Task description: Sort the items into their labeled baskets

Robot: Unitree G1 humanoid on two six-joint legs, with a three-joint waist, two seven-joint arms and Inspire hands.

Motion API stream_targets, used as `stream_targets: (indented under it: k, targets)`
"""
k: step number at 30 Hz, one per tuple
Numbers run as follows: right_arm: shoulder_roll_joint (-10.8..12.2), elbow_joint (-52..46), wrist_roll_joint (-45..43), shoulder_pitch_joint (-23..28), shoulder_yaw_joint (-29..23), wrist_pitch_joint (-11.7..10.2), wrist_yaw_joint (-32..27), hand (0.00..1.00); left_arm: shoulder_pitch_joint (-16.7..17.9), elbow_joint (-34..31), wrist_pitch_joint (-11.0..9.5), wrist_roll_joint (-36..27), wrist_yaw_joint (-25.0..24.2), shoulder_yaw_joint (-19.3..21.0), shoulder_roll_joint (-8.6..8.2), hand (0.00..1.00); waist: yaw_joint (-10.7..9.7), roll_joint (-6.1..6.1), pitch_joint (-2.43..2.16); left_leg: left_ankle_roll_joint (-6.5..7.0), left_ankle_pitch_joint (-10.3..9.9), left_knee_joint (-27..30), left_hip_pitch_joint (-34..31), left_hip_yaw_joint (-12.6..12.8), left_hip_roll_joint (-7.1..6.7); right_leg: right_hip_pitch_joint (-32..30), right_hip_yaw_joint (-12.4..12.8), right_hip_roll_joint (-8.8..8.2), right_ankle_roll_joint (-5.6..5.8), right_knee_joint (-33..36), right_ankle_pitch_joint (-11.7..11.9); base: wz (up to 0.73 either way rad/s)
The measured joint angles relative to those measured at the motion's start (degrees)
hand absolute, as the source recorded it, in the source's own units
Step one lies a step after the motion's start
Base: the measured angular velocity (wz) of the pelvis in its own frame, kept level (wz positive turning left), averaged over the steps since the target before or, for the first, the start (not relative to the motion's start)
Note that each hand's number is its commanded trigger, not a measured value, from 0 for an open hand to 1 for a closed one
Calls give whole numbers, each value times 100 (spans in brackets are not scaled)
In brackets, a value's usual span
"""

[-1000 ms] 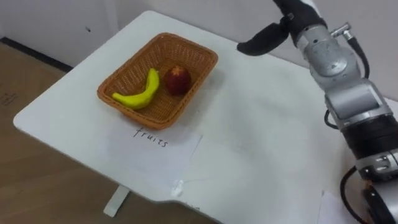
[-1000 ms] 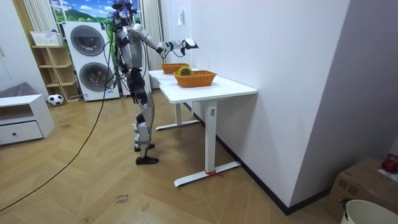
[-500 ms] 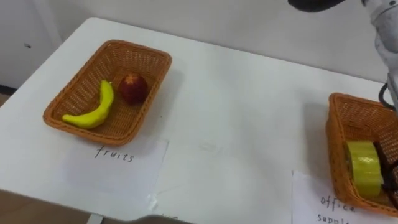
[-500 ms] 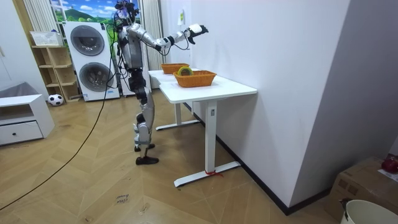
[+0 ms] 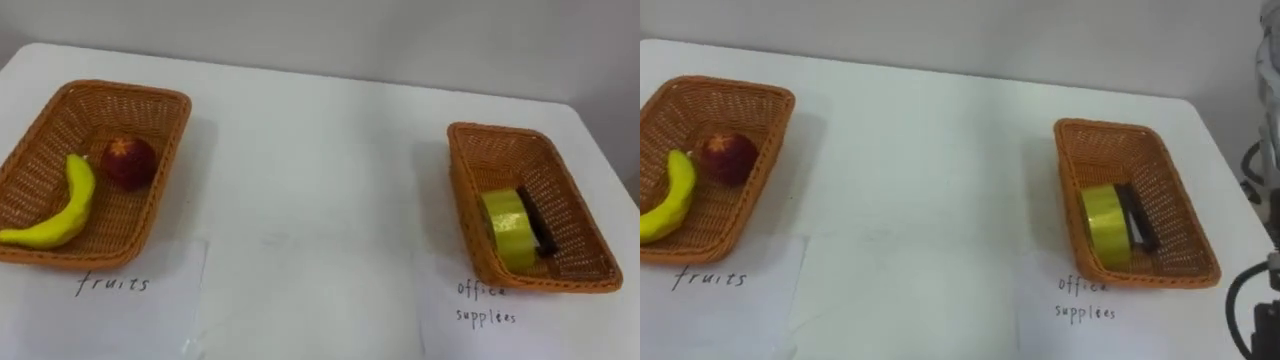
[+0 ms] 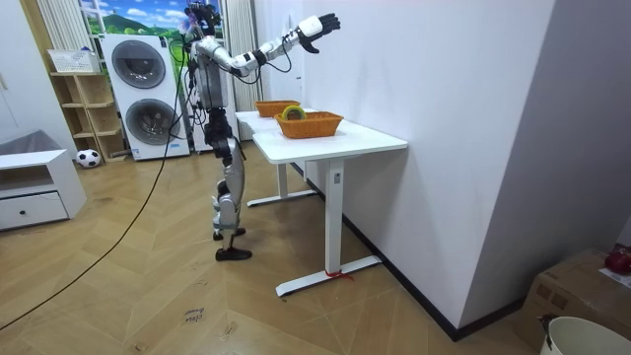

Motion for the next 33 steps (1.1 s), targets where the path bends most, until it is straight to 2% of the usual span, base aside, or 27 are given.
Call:
stream_targets:
  k: [2, 6, 11, 13, 17, 20, 21, 23, 26, 30, 33]
  targets:
    - [0, -9, 74, 240, -321, 0, -67, 0, 6, -4, -27, -4, 59, 89, -42, 0, -38, 22, 7, -7, -15, -3, -1, 54, 2, -4, 89, 20, 0, -18, 0, -13]
    - [0, -194, 761, 703, -968, -8, -416, 0, 190, -120, -54, -11, 123, 147, -91, 0, -306, 117, -13, -7, -19, -37, 28, 88, 1, -2, 95, 22, 0, -77, 0, -4]
    - [-5, -57, 1669, 1191, -1594, -37, -1066, 0, 320, -157, -93, -3, 354, 307, -107, 0, -492, 145, -17, -15, -24, -61, 78, 212, -5, 19, 140, 45, -1, -84, 1, -8]
    - [-6, 86, 1812, 1451, -1845, -118, -1322, 0, 333, -160, -127, -2, 452, 313, -110, 0, -555, 148, -15, -16, -24, -100, 98, 222, 7, 9, 140, 52, -7, -89, 4, 0]
    - [1, 451, 2236, 2073, -2324, -189, -2060, 0, 561, -175, -203, -12, 612, 387, -117, 0, -624, 178, 3, -14, -26, -136, 123, 244, 27, 2, 150, 50, -8, -86, 4, -5]
    - [3, 729, 2358, 2332, -2634, -199, -2486, 0, 615, -176, -198, -20, 647, 533, -119, 0, -708, 173, 9, -9, -41, -137, 77, 244, 27, -19, 141, 49, -13, -88, 0, 0]
    - [20, 794, 2441, 2392, -2756, -199, -2741, 0, 651, -176, -184, -47, 659, 545, -122, 0, -748, 145, 26, -9, -43, -142, 76, 247, 27, -22, 155, 51, -15, -87, -2, -8]
    - [24, 795, 2634, 2441, -2884, -241, -3100, 0, 708, -175, -167, -53, 659, 545, -132, 0, -770, 176, 5, -10, -49, -150, 74, 321, 26, -69, 254, 65, -17, -82, -3, -19]
    - [30, 800, 2977, 2697, -3052, -379, -3636, 0, 696, -183, -161, -65, 670, 538, -131, 0, -795, 169, 6, -10, -49, -149, 78, 364, 33, -82, 271, 68, -19, -79, -1, -7]
    - [242, 980, 2957, 2944, -3343, -627, -4112, 0, 636, -381, -154, -72, 670, 538, -133, 0, -839, 143, 15, -11, -50, -156, 79, 372, 36, -89, 276, 73, -19, -83, -1, 0]
    - [318, 1508, 2970, 3081, -3494, -662, -4278, 0, 600, -401, -114, -128, 656, 538, -138, 0, -849, 141, 14, -10, -50, -180, 83, 383, 12, -103, 312, 83, -19, -84, -1, -1]
